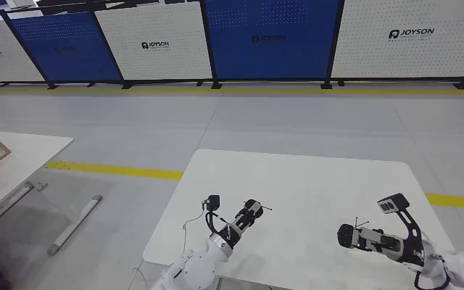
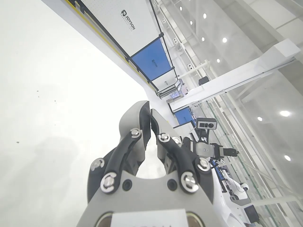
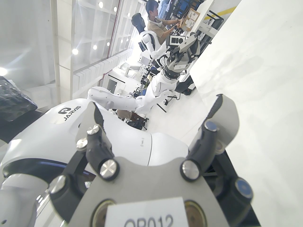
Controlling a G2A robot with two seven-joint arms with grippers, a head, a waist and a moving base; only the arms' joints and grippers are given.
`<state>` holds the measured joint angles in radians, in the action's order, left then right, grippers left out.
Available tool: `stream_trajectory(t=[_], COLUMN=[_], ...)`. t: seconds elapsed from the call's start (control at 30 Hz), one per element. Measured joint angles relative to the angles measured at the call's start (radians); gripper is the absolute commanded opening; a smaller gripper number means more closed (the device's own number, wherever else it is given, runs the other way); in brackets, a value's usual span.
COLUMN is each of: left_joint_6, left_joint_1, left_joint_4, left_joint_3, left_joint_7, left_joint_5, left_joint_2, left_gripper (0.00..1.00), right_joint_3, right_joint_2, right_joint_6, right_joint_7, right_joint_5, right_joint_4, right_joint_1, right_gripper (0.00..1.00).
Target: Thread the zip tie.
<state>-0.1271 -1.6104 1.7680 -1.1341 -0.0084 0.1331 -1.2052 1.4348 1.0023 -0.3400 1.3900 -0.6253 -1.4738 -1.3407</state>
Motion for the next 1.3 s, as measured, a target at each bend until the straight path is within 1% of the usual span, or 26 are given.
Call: stream_trajectory(t=[0.1,0.2,0.33,0.4,0.47,0.5,0.53,0.67,0.97,1.03,1.13,1.23,1.3], left_joint_6=[0.000,0.000,0.000,0.000,0.000,0.000,0.000,0.000,0.000,0.000,0.000,0.000,0.000], left_joint_1=[0.000,0.000,0.000,0.000,0.000,0.000,0.000,0.000,0.000,0.000,0.000,0.000,0.000], left_joint_4=[0.000,0.000,0.000,0.000,0.000,0.000,0.000,0.000,0.000,0.000,0.000,0.000,0.000], left_joint_3=[0.000,0.000,0.000,0.000,0.000,0.000,0.000,0.000,0.000,0.000,0.000,0.000,0.000], left_joint_7=[0.000,0.000,0.000,0.000,0.000,0.000,0.000,0.000,0.000,0.000,0.000,0.000,0.000], left_joint_5=[0.000,0.000,0.000,0.000,0.000,0.000,0.000,0.000,0.000,0.000,0.000,0.000,0.000], left_joint_2=[0.000,0.000,0.000,0.000,0.000,0.000,0.000,0.000,0.000,0.000,0.000,0.000,0.000], left_gripper=[0.00,0.00,0.00,0.00,0.00,0.00,0.00,0.00,0.00,0.00,0.00,0.00,0.00], right_joint_3=[0.000,0.003,0.052,0.072,0.088,0.087,0.079,0.006,0.005,0.002,-0.002,-0.017,-0.042], right_joint_2=[0.000,-0.002,-0.019,-0.039,-0.061,-0.071,-0.082,-0.136,-0.137,-0.137,-0.145,-0.159,-0.174], right_joint_6=[0.000,0.001,0.007,0.029,0.068,0.080,0.089,0.135,0.135,0.133,0.150,0.198,0.239], right_joint_7=[-0.001,-0.019,0.001,0.000,0.000,0.000,0.000,0.000,0.000,-0.008,-0.002,0.000,0.000], right_joint_5=[0.000,0.027,0.050,0.116,0.169,0.191,0.206,0.250,0.250,0.263,0.358,0.453,0.511], right_joint_4=[-0.001,-0.029,-0.058,-0.075,-0.066,-0.067,-0.068,-0.066,-0.065,-0.076,-0.120,-0.146,-0.158], right_joint_1=[0.000,-0.006,-0.017,-0.015,-0.001,0.007,0.016,0.064,0.065,0.062,0.066,0.094,0.122], right_gripper=[1.00,1.00,1.00,1.00,1.00,1.00,1.00,1.00,1.00,1.00,1.00,1.00,1.00])
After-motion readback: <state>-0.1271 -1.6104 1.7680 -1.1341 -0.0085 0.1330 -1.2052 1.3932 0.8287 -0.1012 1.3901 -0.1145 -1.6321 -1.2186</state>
